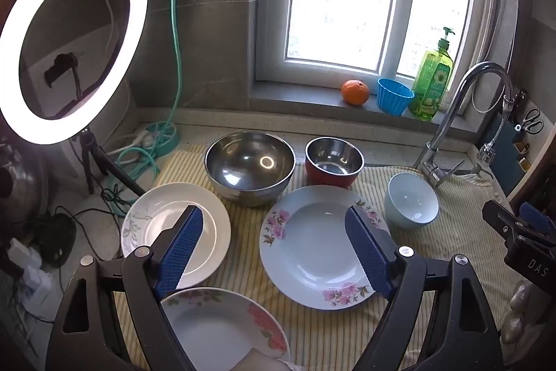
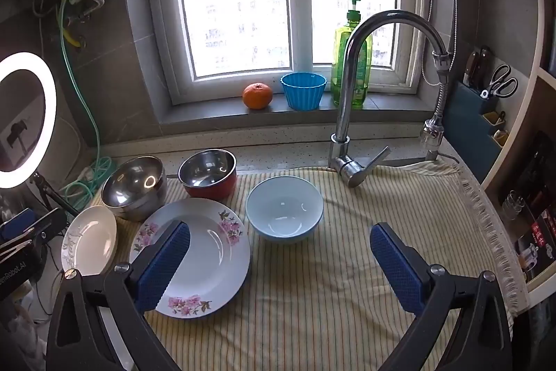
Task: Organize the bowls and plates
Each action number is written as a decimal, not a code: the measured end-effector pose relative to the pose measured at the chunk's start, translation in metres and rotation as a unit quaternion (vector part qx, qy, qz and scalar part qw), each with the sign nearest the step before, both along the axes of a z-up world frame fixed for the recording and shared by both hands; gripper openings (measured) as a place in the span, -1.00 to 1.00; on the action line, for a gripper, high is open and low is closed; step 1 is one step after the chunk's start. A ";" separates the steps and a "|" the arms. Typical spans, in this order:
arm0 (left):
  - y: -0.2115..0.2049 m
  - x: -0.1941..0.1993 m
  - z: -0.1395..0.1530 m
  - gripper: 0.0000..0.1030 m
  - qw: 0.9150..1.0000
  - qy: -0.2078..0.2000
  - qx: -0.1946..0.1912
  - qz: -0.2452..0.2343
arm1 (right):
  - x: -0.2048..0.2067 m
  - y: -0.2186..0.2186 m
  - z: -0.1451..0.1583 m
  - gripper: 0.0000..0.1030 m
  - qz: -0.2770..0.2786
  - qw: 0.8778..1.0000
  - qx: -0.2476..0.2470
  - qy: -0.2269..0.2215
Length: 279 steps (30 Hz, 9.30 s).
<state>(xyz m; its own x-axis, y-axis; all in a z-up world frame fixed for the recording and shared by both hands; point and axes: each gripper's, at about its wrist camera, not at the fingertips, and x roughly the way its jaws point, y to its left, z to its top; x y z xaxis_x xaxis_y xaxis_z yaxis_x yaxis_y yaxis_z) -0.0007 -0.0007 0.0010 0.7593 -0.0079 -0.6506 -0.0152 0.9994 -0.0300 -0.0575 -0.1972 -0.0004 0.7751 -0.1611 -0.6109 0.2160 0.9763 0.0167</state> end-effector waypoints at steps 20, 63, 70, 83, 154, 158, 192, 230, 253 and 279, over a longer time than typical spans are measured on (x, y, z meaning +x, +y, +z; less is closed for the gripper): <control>-0.001 -0.010 0.006 0.63 1.000 -0.004 -0.015 -0.005 | -0.014 0.000 0.004 0.99 -0.007 1.000 0.011 -0.005; -0.001 0.002 0.005 0.63 1.000 -0.001 -0.019 -0.014 | -0.003 0.007 0.004 0.99 0.000 1.000 0.004 -0.002; -0.001 0.002 0.005 0.63 1.000 0.001 -0.020 -0.015 | -0.003 0.006 0.003 0.99 0.000 1.000 0.005 -0.001; -0.003 0.000 0.004 0.63 1.000 0.001 -0.018 -0.016 | -0.005 0.004 0.002 0.99 -0.001 1.000 0.006 0.001; 0.024 0.106 -0.103 -0.32 0.971 0.214 -0.078 -0.069 | 0.060 -0.034 -0.117 -0.09 0.078 0.973 0.174 0.128; 0.022 0.116 -0.110 -0.40 0.968 0.225 -0.080 -0.070 | 0.069 -0.038 -0.133 -0.30 0.073 0.963 0.210 0.149; 0.025 0.148 -0.142 -0.64 0.953 0.274 -0.105 -0.072 | 0.101 -0.035 -0.163 -0.69 0.070 0.939 0.282 0.185; 0.036 0.143 -0.142 -0.64 0.947 0.280 -0.133 -0.086 | 0.111 -0.029 -0.168 -0.74 0.082 0.931 0.292 0.204; 0.024 0.116 -0.142 -0.64 0.942 0.289 -0.140 -0.094 | 0.091 -0.034 -0.167 -0.74 0.064 0.930 0.294 0.211; 0.006 0.084 -0.146 -0.64 0.937 0.306 -0.133 -0.104 | 0.072 -0.032 -0.169 -0.74 0.051 0.934 0.282 0.212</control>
